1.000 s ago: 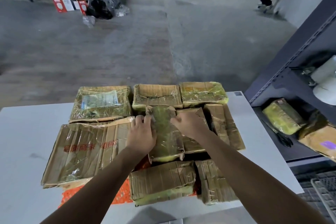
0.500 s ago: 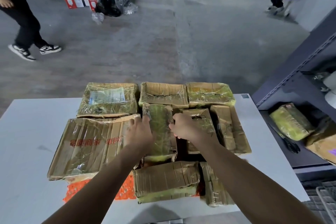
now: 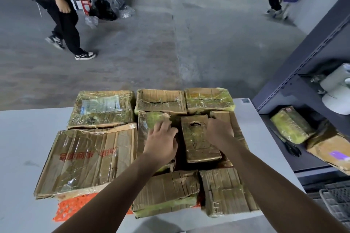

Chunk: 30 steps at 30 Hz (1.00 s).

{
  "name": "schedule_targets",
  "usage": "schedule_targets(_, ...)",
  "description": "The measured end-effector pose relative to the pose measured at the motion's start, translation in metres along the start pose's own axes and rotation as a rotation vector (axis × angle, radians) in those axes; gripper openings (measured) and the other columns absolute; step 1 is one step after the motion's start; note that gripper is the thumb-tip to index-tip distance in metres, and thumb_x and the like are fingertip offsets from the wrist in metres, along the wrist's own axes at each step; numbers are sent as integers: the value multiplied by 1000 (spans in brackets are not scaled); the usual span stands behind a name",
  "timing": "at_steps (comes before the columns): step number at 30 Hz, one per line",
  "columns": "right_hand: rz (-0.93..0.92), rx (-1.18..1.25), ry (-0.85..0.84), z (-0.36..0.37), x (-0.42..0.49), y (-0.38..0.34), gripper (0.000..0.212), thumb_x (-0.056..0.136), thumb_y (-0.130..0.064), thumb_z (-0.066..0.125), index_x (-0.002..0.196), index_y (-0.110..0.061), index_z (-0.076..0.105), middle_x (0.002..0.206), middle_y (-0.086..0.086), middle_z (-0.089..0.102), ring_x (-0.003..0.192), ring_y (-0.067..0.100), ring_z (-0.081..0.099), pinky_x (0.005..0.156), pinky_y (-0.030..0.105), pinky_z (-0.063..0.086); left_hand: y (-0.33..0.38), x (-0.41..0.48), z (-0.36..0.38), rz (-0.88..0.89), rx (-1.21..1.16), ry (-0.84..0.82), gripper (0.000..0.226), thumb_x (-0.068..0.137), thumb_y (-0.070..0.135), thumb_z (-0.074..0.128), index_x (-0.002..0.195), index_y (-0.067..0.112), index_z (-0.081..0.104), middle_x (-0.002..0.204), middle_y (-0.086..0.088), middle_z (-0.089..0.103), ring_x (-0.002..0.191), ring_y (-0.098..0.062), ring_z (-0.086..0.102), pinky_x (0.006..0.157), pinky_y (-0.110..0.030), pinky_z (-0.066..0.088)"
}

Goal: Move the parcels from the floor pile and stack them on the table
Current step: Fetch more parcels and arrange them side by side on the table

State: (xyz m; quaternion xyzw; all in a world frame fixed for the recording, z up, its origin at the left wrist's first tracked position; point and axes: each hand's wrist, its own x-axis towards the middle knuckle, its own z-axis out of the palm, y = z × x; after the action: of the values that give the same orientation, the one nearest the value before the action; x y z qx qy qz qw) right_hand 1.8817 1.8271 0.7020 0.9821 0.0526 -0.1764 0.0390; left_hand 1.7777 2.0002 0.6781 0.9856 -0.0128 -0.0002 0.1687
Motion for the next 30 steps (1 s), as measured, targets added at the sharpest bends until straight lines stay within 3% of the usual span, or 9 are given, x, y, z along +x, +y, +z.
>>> schedule_targets(2,8,17,-5,7,1,0,23,97,-12,49,120,-10,54,85,5,59,62,19,48,46,28,33,-7,-3,10,-5,54,-48,39,97,33,38,134,25,49,151,-5,31,141,-27,21,114,-45,23)
schedule_targets(6,9,73,10,11,1,2,21,94,-11,56,115,-10,50,75,1,57,61,17,53,45,28,36,-17,-8,17,21,93,-35,40,99,39,36,135,28,48,152,-6,33,143,-27,23,116,-46,23)
schedule_targets(9,-9,165,15,11,2,5,6,96,-13,55,93,-10,51,71,0,53,58,14,51,46,27,35,-15,-6,15,18,97,-52,41,99,39,34,137,29,45,152,-4,30,144,-25,20,116,-44,22)
schedule_targets(12,-28,247,-5,13,4,4,27,97,-16,56,71,-11,48,64,1,49,56,15,50,48,26,35,-13,-6,14,16,90,-45,41,99,39,35,137,29,45,151,-4,32,142,-25,22,115,-43,22)
schedule_targets(17,-80,303,-11,6,4,0,33,92,-19,59,63,-13,43,59,1,43,52,15,46,46,25,30,-11,-6,11,3,77,-57,40,99,37,36,137,28,46,151,-5,32,142,-26,22,114,-44,22)
schedule_targets(19,-106,321,-10,0,1,-7,23,88,-16,58,67,-11,49,59,1,47,54,18,53,44,23,32,-8,-6,9,-17,22,-39,40,97,31,40,135,24,48,148,-6,34,140,-26,24,113,-44,24)
schedule_targets(21,-149,316,-16,-4,-2,-16,6,86,-13,57,85,-9,62,60,2,51,58,21,60,45,24,38,-4,-6,6,-16,-39,24,38,93,22,45,130,18,53,141,-7,41,132,-26,33,107,-42,32)
schedule_targets(24,-156,286,14,-2,-4,-31,38,83,-13,61,120,-3,59,66,-1,56,56,17,56,45,27,42,0,-3,5,-18,-69,46,35,91,18,47,124,15,57,129,-4,50,122,-24,40,98,-36,37)
schedule_targets(30,-261,247,-43,5,-10,-58,36,94,-22,56,126,-4,54,93,8,66,79,23,64,60,30,48,-5,-2,8,-31,18,-43,42,94,24,43,136,22,49,135,-3,45,130,-24,35,107,-38,31)
